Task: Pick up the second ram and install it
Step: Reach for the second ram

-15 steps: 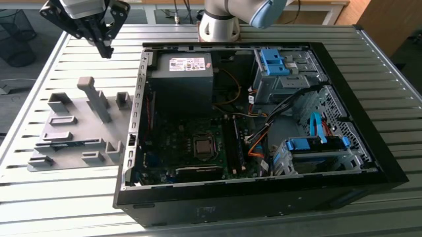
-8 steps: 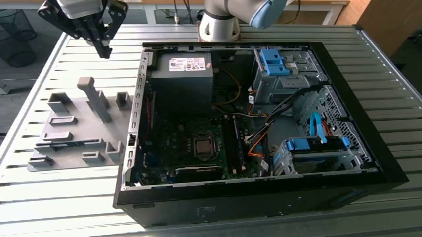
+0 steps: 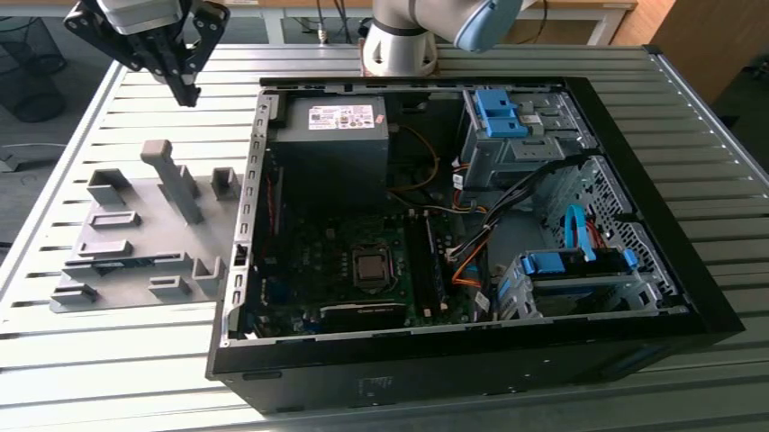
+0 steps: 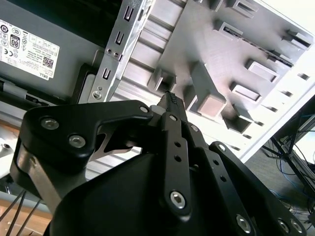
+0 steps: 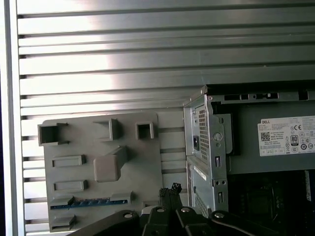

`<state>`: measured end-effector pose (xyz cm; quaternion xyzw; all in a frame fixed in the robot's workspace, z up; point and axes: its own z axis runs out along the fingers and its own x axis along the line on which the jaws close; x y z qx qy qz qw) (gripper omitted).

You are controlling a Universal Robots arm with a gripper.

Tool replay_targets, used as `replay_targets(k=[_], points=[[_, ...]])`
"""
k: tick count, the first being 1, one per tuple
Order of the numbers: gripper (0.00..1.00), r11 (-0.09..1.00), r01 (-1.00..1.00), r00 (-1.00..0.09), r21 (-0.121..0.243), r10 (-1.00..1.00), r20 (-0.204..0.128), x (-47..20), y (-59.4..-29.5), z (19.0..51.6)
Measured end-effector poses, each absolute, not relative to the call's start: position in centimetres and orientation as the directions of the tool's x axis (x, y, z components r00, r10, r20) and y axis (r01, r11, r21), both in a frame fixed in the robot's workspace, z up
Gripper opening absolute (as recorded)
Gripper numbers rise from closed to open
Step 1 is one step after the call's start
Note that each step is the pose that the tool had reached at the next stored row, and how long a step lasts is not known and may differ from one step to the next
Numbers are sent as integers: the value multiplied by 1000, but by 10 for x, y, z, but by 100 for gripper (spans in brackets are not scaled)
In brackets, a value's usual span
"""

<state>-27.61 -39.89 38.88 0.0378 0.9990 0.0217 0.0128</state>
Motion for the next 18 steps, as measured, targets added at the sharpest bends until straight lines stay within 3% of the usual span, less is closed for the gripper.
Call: replay_targets(k=[18], points=[[11,996,75,-997,44,76,-24,-286,-399,388]])
